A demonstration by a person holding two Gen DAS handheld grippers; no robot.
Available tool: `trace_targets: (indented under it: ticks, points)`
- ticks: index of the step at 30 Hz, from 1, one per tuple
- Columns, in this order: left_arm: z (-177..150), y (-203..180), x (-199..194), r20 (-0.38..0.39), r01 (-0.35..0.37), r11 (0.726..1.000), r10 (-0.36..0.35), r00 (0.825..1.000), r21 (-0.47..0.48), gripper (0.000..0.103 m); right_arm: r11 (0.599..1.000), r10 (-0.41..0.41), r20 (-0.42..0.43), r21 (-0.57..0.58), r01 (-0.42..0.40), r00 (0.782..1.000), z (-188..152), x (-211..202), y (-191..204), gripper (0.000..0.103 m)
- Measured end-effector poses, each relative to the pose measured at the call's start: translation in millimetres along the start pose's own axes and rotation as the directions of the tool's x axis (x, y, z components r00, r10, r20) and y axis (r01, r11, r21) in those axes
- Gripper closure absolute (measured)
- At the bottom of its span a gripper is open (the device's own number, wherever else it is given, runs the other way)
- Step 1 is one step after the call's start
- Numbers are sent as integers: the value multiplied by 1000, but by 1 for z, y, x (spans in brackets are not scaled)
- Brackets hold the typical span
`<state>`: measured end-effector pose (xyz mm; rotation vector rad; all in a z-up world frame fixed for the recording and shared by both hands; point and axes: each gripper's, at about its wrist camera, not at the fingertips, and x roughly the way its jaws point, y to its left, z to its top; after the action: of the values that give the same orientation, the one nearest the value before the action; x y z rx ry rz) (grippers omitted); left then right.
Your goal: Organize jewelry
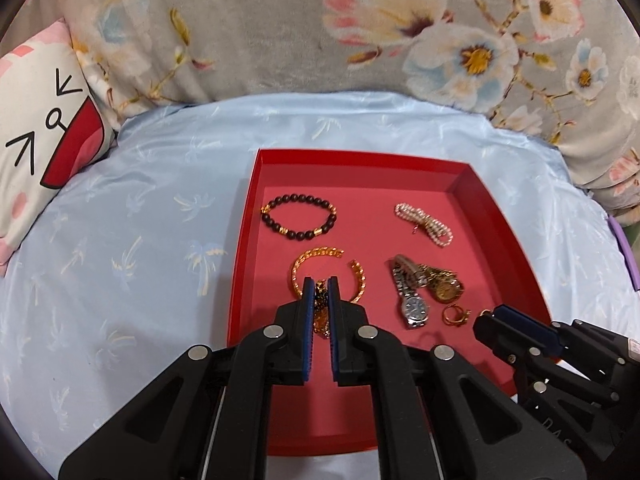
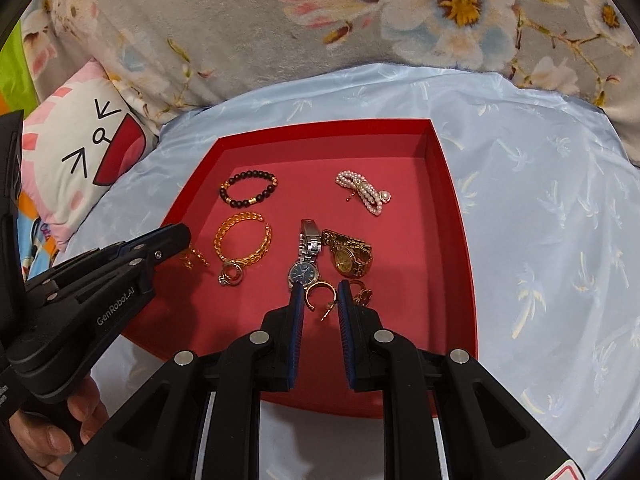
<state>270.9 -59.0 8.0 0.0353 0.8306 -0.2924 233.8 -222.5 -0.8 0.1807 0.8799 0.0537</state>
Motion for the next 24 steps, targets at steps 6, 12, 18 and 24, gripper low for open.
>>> trace_targets:
  ticks: [6,12,18,24]
  points:
    - [-2,0,7,-10,-15,1000,15,1000,-4,97,1000,-11,-5,-6,11,1000,-2,6,1,87]
    - [-4,0,5,-10,-31,999,30,999,-9,85,1000,-26,10,-2,26,1000,-2,2,1,76]
    - [-8,0,-8,19,-66,998,66,998,-14,52,999,-37,44,3,37,998,-1,-13,5,55]
    - [-14,-3,-26,32,-71,997,71,997,-3,49,999,-48,85,11,48,995,-6,-36,9,44]
